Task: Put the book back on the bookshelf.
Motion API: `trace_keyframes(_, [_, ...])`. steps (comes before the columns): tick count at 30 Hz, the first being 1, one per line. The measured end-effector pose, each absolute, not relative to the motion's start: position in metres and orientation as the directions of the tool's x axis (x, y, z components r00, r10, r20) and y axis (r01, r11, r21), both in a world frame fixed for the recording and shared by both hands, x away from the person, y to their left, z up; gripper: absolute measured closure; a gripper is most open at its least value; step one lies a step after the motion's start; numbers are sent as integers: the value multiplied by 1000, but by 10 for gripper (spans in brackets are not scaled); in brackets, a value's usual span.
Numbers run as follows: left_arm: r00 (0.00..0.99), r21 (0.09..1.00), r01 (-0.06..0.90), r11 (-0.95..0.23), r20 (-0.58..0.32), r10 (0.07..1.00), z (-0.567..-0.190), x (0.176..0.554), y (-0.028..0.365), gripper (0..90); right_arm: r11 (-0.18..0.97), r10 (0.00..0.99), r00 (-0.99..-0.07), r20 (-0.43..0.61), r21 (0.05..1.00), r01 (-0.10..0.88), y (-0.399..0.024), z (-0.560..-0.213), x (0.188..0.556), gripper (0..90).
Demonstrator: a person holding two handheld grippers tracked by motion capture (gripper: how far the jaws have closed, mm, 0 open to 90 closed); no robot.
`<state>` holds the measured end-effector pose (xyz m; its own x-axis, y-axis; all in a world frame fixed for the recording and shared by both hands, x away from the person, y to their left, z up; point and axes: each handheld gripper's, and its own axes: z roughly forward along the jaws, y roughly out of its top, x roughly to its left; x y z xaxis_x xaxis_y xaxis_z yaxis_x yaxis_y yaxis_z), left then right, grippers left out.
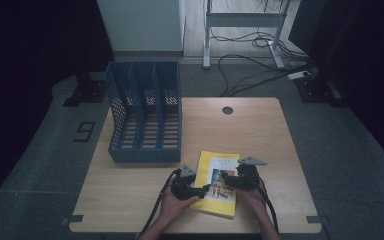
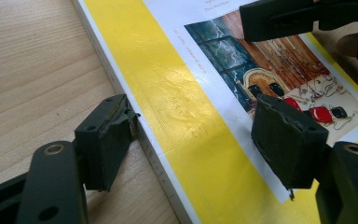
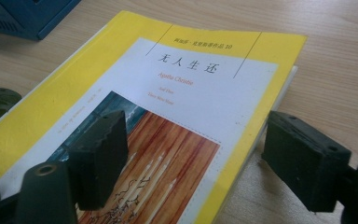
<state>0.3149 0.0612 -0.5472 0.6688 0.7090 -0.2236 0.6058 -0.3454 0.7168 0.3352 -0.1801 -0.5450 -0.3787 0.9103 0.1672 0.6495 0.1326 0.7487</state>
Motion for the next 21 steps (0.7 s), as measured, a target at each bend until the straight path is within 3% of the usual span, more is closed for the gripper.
trace_keyframes(12, [671, 718, 603, -346, -223, 707, -547, 315, 62, 286, 84, 896, -395, 204, 795, 601, -184, -527, 326, 280])
trace_keyframes(21, [671, 719, 604, -344, -226, 706, -548, 315, 62, 285, 108, 890, -418, 181, 808, 580, -180, -522, 322, 297])
